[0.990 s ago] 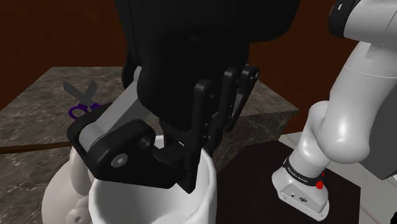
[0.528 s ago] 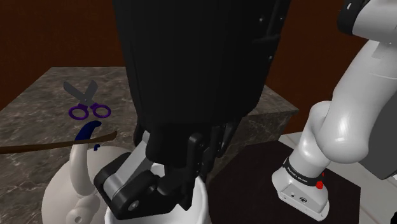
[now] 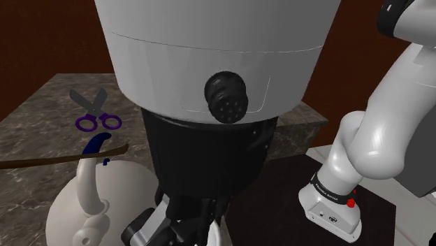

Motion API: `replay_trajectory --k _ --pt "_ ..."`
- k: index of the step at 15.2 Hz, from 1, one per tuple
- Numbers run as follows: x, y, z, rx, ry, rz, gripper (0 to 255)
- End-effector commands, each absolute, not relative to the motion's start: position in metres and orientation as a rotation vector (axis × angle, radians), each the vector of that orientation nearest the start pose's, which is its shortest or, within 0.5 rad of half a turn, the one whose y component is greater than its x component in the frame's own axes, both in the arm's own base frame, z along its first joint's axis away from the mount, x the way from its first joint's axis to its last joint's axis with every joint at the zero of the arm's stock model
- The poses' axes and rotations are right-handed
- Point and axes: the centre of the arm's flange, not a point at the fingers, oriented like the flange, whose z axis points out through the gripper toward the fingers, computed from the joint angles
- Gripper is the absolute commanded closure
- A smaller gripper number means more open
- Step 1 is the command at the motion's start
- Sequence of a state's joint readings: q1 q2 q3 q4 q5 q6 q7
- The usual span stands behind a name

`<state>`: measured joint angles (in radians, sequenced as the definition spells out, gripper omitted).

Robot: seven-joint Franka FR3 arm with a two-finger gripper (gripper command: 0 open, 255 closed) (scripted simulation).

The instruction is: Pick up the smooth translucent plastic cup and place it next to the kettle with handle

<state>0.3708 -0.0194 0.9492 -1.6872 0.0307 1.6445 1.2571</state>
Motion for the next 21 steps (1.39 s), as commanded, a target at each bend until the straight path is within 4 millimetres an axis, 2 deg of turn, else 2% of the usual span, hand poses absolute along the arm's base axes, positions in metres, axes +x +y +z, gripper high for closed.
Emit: replay_trajectory --k 1,11,19,20,21 --pt "0.13 0.538 0.57 -3.165 -0.095 0.036 255" --pt "0.13 0.538 0.515 -3.165 -0.095 0.036 255" --pt "0.13 0.538 0.515 -3.165 -0.095 0.036 255" --pt "0.131 0.538 0.515 -3.165 -0.095 0.036 0" --pt "0.131 0.538 0.515 -3.165 -0.095 0.036 0"
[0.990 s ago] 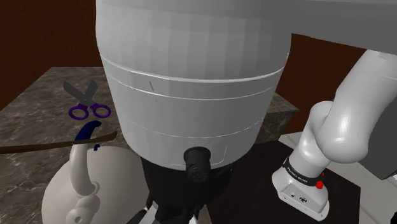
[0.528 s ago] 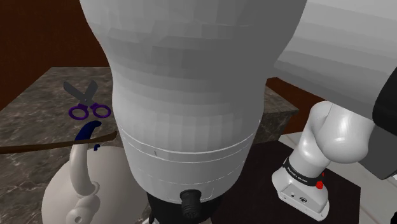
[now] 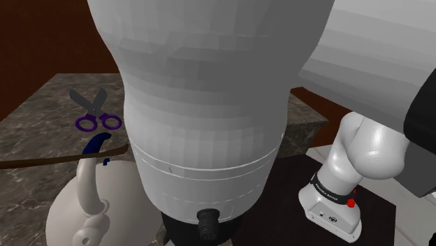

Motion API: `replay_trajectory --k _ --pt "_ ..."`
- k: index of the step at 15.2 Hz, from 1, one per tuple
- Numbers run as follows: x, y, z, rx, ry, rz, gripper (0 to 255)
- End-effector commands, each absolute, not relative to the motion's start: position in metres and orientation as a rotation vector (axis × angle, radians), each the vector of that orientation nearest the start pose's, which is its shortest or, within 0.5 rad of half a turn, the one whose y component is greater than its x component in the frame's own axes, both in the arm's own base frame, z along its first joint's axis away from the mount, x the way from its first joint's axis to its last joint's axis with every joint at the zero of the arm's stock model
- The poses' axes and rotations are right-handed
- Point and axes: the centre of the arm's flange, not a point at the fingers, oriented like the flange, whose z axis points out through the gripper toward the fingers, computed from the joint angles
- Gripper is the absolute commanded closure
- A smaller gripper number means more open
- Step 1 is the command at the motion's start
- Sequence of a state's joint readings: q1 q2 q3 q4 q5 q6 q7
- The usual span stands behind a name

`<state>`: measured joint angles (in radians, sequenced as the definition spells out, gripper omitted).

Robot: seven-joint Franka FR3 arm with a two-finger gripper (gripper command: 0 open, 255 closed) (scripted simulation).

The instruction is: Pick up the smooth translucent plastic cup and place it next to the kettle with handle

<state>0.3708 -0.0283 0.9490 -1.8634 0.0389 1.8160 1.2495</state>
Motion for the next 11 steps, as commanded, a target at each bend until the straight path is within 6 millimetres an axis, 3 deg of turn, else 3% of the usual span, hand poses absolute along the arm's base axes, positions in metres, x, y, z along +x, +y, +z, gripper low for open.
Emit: replay_trajectory --k 1,4,8,11 --pt "0.131 0.538 0.515 -3.165 -0.095 0.036 0" --pt "0.131 0.538 0.515 -3.165 -0.095 0.036 0" --pt "0.132 0.54 0.565 -3.165 -0.094 0.036 0" --pt "0.132 0.54 0.565 -3.165 -0.095 0.036 0"
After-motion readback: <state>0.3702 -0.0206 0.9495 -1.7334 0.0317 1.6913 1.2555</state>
